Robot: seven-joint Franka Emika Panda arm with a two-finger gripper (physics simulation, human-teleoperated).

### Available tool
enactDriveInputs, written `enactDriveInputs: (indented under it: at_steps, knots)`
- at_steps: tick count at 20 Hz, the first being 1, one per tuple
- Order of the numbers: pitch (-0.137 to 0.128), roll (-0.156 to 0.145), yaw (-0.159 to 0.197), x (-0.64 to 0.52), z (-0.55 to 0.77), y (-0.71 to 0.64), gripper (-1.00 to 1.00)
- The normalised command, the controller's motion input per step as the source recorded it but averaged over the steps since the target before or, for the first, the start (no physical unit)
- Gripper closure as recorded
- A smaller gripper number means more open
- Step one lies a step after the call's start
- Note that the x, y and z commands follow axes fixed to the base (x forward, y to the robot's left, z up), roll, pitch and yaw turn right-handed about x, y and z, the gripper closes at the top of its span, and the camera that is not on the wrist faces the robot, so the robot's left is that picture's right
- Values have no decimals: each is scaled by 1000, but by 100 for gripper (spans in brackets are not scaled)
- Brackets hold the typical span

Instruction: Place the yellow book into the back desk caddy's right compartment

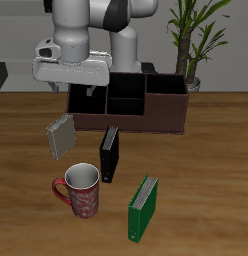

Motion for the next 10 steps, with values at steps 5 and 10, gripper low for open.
enactDriveInputs:
  at_steps: [5, 10]
  knots:
    - [-49, -41, -70, -121, -299, -449, -100]
    - [-41, -11, -46, -149, -183, -126, -100]
